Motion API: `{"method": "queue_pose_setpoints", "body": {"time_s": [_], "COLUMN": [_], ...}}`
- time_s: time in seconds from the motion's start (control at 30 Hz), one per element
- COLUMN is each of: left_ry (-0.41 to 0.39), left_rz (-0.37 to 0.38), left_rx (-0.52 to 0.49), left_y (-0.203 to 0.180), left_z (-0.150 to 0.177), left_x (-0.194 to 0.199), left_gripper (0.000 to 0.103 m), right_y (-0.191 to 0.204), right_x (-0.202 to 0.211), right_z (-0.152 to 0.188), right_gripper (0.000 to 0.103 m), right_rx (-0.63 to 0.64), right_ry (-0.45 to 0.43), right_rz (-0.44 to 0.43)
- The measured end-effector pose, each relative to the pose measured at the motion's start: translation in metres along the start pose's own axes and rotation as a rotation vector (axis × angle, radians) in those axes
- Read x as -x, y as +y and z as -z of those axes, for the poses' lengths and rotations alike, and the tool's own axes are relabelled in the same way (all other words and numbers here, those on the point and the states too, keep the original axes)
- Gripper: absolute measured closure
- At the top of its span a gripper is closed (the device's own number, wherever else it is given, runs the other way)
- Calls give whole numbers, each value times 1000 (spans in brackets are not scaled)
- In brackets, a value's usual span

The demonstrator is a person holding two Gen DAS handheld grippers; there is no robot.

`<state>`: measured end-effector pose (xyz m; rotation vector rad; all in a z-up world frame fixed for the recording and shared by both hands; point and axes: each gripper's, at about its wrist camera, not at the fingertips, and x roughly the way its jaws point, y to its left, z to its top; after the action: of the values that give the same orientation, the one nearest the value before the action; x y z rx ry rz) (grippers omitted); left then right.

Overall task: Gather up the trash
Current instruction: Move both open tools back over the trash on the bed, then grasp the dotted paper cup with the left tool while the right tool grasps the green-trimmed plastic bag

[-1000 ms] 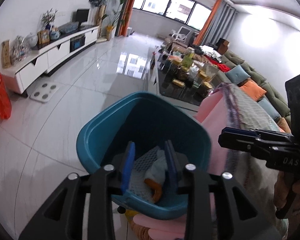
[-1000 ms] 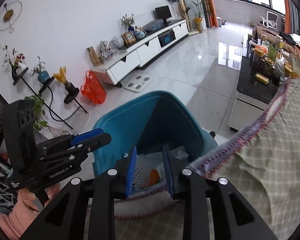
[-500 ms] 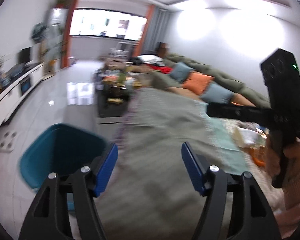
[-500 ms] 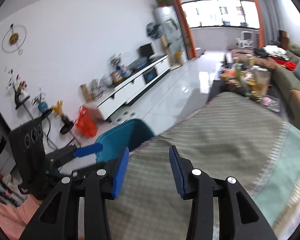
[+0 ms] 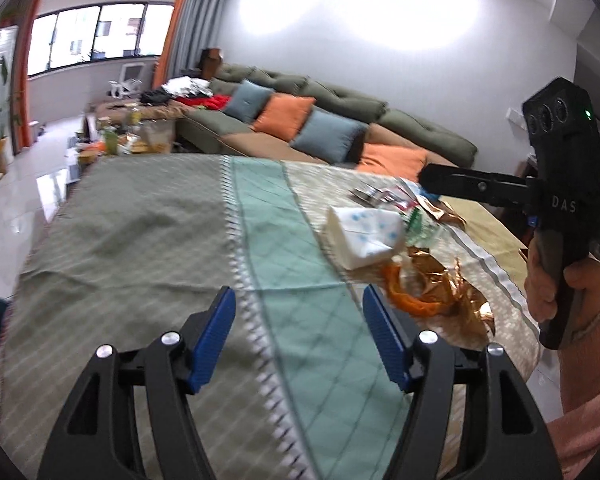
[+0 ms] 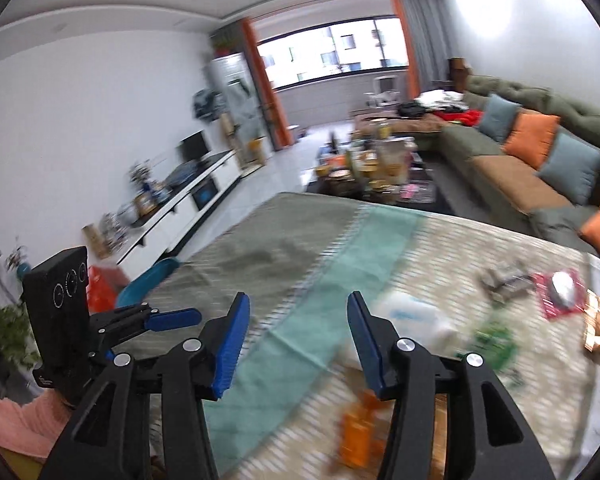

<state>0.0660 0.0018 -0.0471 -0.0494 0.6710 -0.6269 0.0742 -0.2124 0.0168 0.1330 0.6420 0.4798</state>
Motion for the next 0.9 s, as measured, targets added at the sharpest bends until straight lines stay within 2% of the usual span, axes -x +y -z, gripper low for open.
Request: {"method": "queue_pose_setpoints", "body": {"time_s": [0.2,0.4,0.5,0.8,0.9], "left_ry": [63,120,142,207,227], "left_rz": [44,76,63,109,136], "left_rx": [-8,12,12,59,68], "left_y": [-18,-22,-26,-26,-27], "left_z": [-15,-28,-34,-45,-46], "left_x": [-40,-66,-81,-113,-121], "left_gripper": [36,38,39,45,45], "right_y": [-59,-103,-114,-123,-124], "right_x": [18,20,16,-1,-2], "right_z": [17,36,43,54,56], "right_gripper": [51,51,51,51,56], "right_rx": [-94,-181,-204,-229,-230], "right_ry": [-3,20,32,72,74], "right_rz": [132,197,204,170,157]}}
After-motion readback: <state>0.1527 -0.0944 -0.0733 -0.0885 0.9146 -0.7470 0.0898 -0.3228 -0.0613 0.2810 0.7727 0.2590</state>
